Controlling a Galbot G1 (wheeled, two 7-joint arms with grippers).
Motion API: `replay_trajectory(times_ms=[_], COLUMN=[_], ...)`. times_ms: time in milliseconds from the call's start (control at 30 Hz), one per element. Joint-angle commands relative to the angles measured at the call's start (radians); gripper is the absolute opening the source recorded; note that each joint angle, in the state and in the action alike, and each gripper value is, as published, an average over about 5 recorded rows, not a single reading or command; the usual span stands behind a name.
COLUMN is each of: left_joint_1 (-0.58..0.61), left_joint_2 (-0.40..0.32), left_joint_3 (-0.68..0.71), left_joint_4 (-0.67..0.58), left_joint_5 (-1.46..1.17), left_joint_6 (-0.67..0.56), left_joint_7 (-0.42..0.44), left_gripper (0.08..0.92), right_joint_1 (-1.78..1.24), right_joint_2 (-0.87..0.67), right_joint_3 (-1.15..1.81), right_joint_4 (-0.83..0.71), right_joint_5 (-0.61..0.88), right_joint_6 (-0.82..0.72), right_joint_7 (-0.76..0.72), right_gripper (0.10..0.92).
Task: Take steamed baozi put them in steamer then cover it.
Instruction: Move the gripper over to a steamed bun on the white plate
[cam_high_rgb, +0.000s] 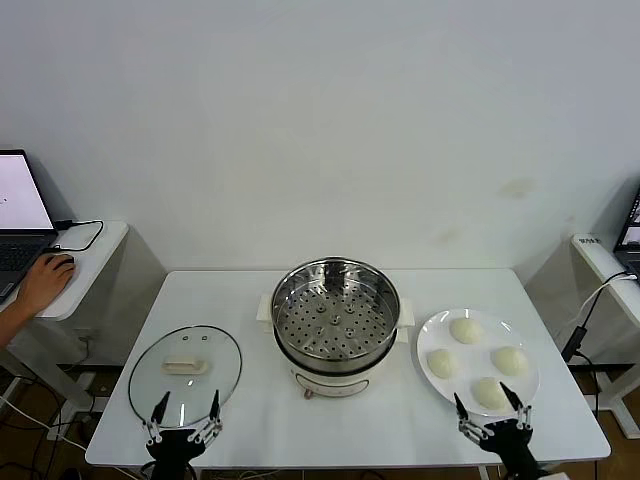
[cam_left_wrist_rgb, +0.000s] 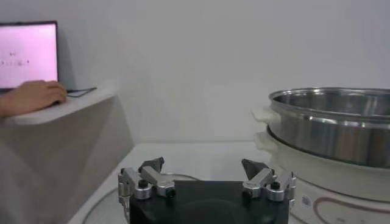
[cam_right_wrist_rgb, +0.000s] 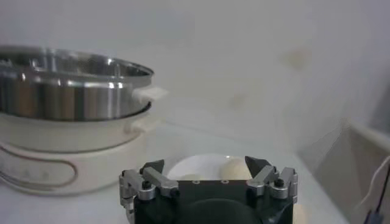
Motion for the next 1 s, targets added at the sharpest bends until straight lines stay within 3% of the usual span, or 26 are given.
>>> replay_trajectory(times_ms=[33, 233, 500, 700, 1000], left_joint_1=[-0.019, -0.025, -0.036, -0.035, -0.029], left_joint_2=[0.013, 0.012, 0.011, 0.011, 0.021], left_joint_3=[-0.028, -0.049, -0.075, -0.091, -0.121], left_joint_4=[-0.025, -0.023, -0.011, -0.009, -0.007], left_joint_5=[0.058, 0.068, 0.064, 0.057, 0.047], left_joint_6=[0.058, 0.058, 0.059, 0.057, 0.057], left_joint_7=[-0.026, -0.026, -0.048, -0.059, -0.069], left_gripper=[0.823, 0.823, 0.823, 0.823, 0.823], right_joint_1=[0.234, 0.433, 0.840, 1.278, 1.558], right_joint_2=[-0.262, -0.479, -0.743, -0.745, -0.630], right_joint_3=[0.046, -0.023, -0.417, -0.846, -1.183], right_joint_4=[-0.087, -0.206, -0.427, -0.599, -0.868], right_joint_5=[-0.422, -0.486, -0.365, -0.239, -0.272], right_joint_6=[-0.038, -0.077, -0.132, -0.126, -0.008], right_joint_7=[-0.074, -0.246, -0.542, -0.752, -0.938], right_gripper=[0.822, 0.823, 0.823, 0.823, 0.823])
